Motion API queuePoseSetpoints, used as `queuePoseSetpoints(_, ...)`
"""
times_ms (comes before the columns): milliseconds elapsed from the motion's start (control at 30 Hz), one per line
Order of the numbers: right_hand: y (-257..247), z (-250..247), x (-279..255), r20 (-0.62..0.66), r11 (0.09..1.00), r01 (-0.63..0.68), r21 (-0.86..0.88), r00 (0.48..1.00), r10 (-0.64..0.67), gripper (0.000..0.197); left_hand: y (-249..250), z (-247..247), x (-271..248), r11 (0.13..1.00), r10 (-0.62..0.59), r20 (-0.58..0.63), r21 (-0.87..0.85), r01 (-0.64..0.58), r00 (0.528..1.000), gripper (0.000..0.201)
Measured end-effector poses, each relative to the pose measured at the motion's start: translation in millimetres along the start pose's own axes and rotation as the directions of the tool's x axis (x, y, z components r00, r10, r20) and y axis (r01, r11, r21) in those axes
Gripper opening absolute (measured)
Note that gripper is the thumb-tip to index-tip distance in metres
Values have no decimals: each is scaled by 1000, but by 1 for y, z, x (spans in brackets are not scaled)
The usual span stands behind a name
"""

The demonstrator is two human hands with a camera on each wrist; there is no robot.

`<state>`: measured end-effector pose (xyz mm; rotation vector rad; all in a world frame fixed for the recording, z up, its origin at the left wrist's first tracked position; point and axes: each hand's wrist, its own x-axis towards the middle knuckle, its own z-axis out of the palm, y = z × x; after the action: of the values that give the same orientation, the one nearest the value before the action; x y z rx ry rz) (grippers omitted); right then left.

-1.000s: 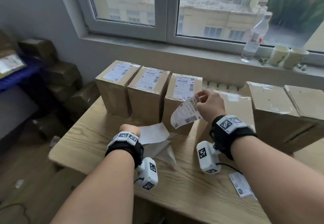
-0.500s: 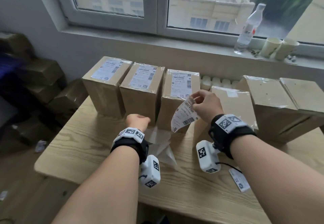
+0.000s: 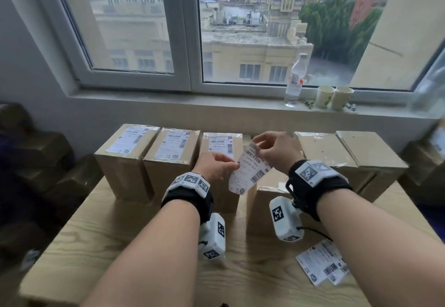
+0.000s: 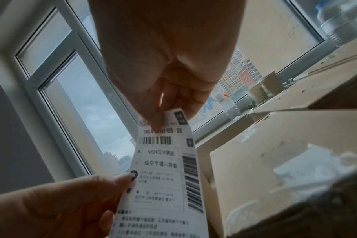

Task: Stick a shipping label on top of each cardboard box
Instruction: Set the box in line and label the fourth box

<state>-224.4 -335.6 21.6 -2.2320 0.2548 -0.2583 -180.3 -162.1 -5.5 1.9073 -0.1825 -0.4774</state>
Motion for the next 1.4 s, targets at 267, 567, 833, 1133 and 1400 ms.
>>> queuePoseSetpoints(267,13,-48,4,-151,983,-108,150,980,130,43,33,32,17,966,6,149,-255,32,989,10)
queuePoseSetpoints(567,47,-55,5,-87,909,-313,274,934,348,28,44,67,25,951,-53,119,-298,86,991,16)
queuePoseSetpoints(833,73,-50,0,-57,938,-343,48,937,345,25,34,90,41,999,-19,-6,35,19,1000,36)
queuePoseSetpoints(1133,92,-41,1,-44,916,-397,62,915,400,34,14,108,51,977,-30,-16,210,33,999,36)
queuePoseSetpoints(1400,95,-36,7,-24,918,-396,32,918,397,39,13,110,57,960,20,-42,279,-8,999,36)
